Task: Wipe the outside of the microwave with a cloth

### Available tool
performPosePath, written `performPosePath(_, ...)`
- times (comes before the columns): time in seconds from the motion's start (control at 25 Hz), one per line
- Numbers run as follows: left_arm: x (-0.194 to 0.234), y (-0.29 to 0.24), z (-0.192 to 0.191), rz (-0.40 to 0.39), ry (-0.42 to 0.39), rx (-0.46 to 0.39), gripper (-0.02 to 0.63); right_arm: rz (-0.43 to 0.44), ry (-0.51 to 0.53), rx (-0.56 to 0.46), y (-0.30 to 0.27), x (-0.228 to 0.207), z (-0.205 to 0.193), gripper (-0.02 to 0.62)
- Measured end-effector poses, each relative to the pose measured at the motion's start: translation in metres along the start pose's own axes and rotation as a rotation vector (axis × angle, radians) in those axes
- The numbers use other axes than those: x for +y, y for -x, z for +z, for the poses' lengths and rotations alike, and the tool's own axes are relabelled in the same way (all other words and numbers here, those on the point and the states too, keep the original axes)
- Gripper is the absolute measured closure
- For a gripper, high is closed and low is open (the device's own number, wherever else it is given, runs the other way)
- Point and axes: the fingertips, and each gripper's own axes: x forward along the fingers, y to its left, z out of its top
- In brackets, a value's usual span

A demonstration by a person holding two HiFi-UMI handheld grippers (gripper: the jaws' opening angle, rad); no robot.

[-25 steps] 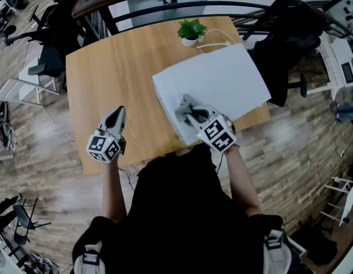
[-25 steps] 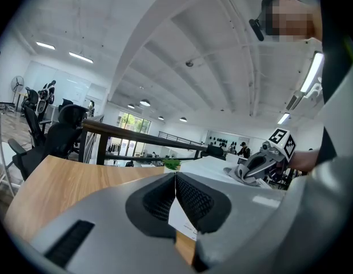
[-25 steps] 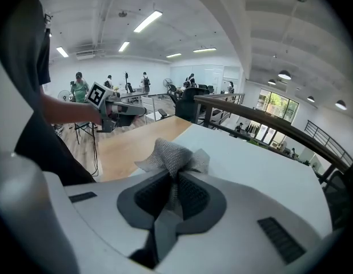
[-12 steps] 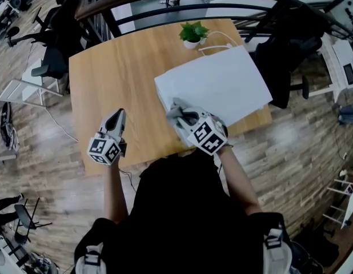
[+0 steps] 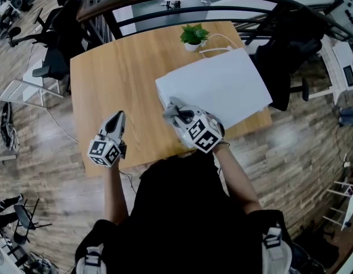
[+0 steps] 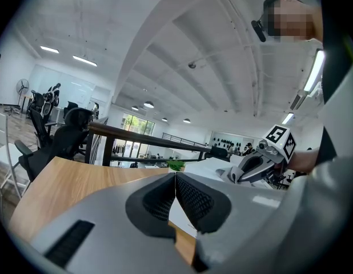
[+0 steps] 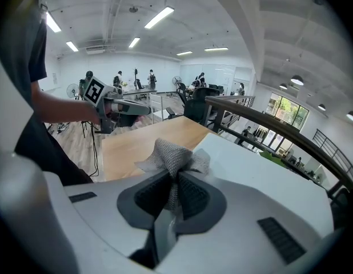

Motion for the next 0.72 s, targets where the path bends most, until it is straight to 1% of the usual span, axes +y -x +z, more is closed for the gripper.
performPosePath(0.2, 0.002, 0.003, -0.001, 0.014, 0.003, 0.001, 0.603, 0.017, -0.019, 0.002, -0.001, -0.002, 0.002, 0.568)
performPosePath(0.4, 0.002, 0.002, 0.000, 0.028, 0.004, -0.001, 0.603, -0.012, -0.003, 0.036, 0.001, -0.018, -0.002, 0.568)
performPosePath(0.56, -0.003, -0.002, 0.002, 0.036, 0.007, -0.003, 0.603, 0.028, -0.024, 0.027, 0.003, -0.023, -0.002, 0.568)
performPosePath(0.72, -0.009, -0.009, 0.005, 0.035, 0.010, 0.000, 0.603, 0.038, -0.027, 0.018, 0.004, -0.029, 0.001, 0.568)
